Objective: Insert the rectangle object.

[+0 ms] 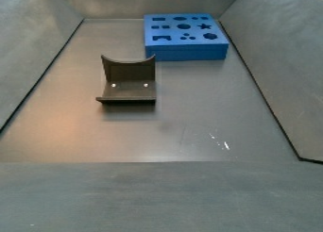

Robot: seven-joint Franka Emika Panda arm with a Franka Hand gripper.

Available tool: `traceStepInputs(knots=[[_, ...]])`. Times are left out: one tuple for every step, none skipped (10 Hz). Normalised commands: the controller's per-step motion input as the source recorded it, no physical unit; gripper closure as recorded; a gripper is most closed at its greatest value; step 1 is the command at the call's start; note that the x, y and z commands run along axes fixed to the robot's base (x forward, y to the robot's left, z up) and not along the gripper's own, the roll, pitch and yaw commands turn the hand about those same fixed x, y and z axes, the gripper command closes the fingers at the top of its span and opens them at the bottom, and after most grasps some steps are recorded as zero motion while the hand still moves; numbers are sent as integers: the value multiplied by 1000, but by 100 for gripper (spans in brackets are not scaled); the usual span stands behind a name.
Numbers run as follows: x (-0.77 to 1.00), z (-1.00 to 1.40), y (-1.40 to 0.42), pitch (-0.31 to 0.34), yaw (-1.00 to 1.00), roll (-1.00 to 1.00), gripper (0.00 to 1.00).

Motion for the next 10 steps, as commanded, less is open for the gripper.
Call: traceStepInputs(knots=[[209, -911, -1000, 0, 80, -24, 100], [194, -711, -1000, 0, 9, 0, 100], [240, -626, -1000, 0, 0, 0, 100], [309, -620, -1000, 34, 17, -16, 100], [286, -549, -966, 23, 66, -30, 100], [234, -286, -826, 53, 166, 0, 100], [203, 0, -540, 119, 226, 166, 100], [203, -9, -326, 123, 191, 131, 100], [189, -203, -289, 97, 134, 113, 100], [243, -257, -74, 84, 0, 54, 100]])
